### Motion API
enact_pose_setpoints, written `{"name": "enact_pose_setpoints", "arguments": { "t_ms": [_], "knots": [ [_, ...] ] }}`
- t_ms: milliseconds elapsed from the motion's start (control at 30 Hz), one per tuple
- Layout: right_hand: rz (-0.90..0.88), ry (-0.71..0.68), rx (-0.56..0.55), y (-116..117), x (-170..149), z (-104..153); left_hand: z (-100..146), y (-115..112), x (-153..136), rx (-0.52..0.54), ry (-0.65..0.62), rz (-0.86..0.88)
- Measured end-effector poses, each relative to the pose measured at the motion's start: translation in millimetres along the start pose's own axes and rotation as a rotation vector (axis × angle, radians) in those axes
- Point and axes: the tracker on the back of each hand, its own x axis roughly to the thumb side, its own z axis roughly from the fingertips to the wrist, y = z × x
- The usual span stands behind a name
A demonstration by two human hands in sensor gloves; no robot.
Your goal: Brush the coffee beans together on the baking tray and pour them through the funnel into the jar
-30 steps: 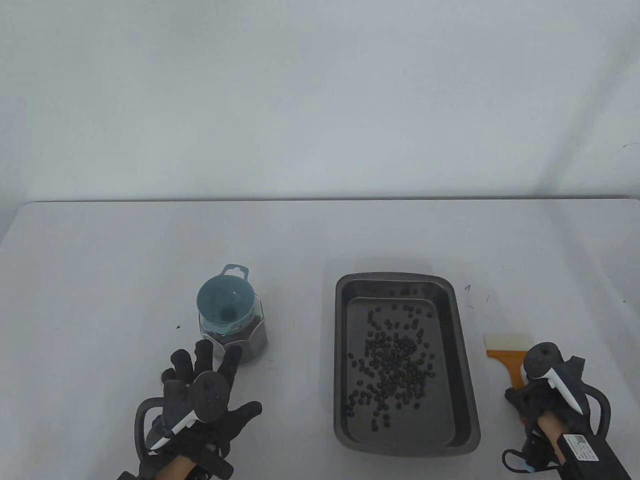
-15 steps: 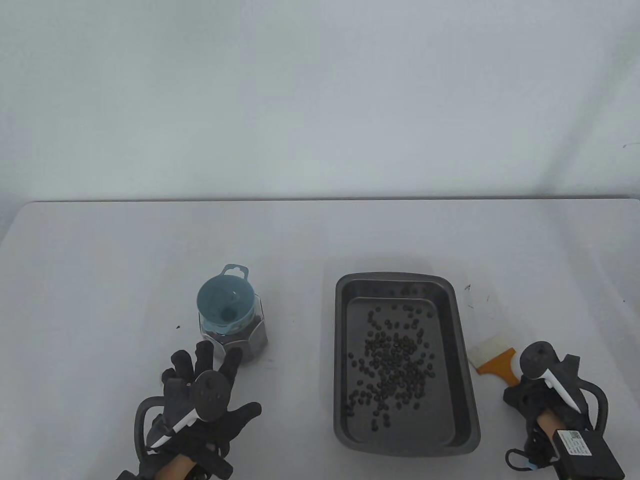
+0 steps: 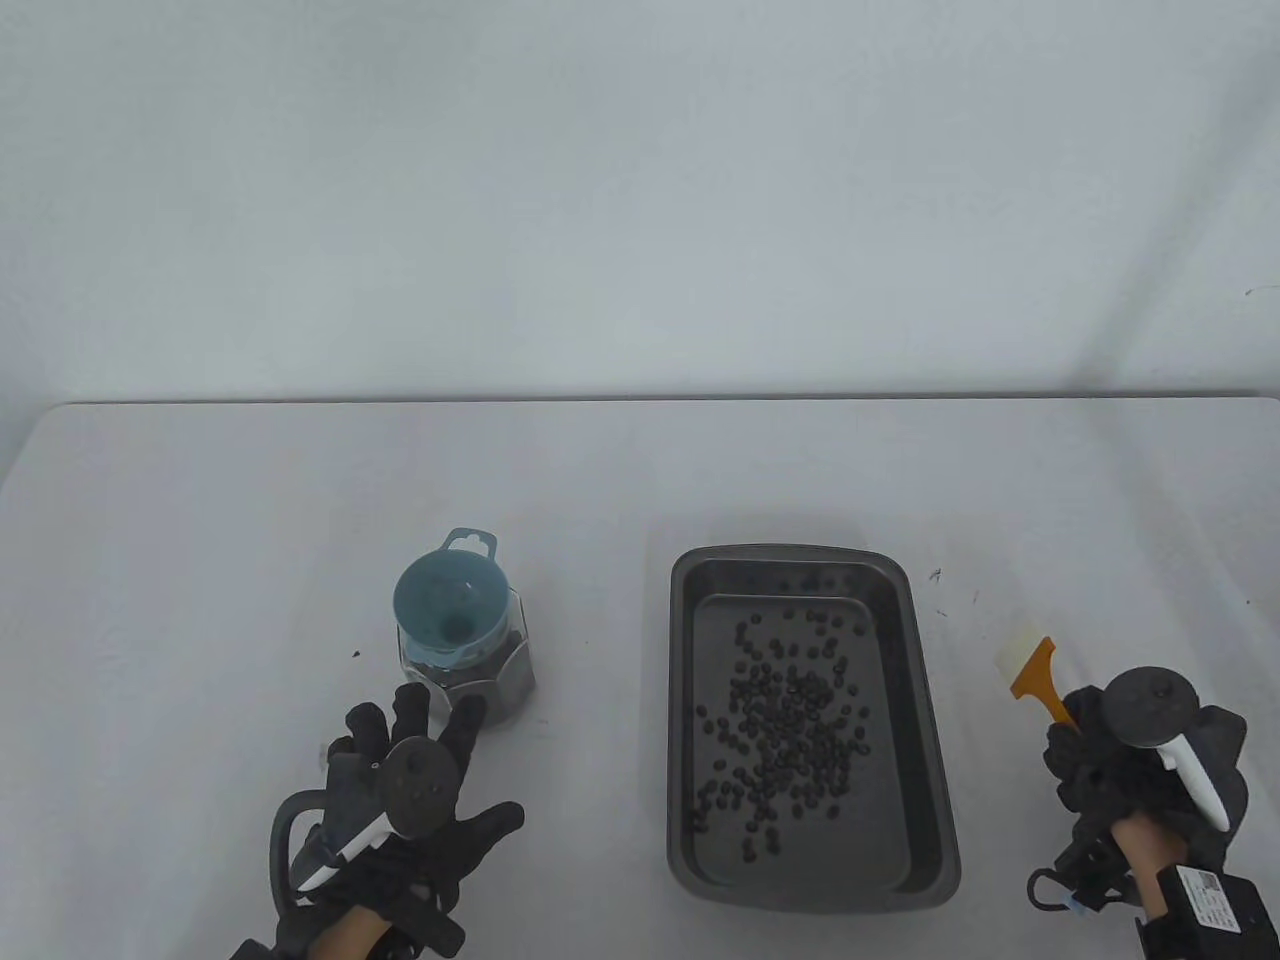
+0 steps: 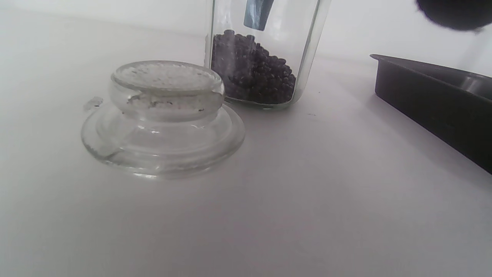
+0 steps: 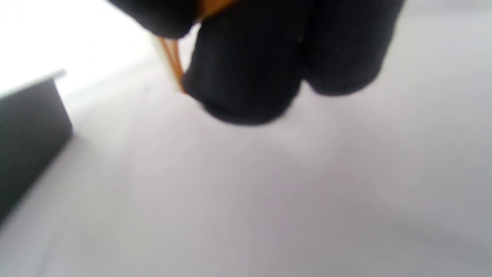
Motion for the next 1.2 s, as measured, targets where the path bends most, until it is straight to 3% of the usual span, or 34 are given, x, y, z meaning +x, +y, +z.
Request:
{"name": "enact_pose_setpoints", "arguments": {
  "t_ms": [200,367,467,533,700,833,1100,1200],
  "knots": [
    [0.14,-0.182,-0.213,-35,47,14,-1,0,0,-0.009,-0.009,0.01],
    [0.269,-0.317,-0.16,-44,121,20,0,1,-2,0.001,-0.006,0.019],
    [0.44,-0.357,-0.138,-31,166,21,1,2,-2,0.0,-0.007,0.018],
    [0.53,-0.408,-0.2,-18,190,22,1,2,-3,-0.001,-0.01,0.018],
    [0.623,-0.497,-0.217,18,233,26,1,2,-3,-0.012,-0.014,0.02],
    [0.736,-0.508,-0.363,38,257,27,1,2,-3,-0.018,-0.017,0.023],
    [0.94,-0.47,-0.438,84,286,26,1,1,-3,-0.031,-0.018,0.027],
    [0.959,-0.493,-0.37,101,291,23,2,1,-3,-0.033,-0.018,0.024]
  ]
}}
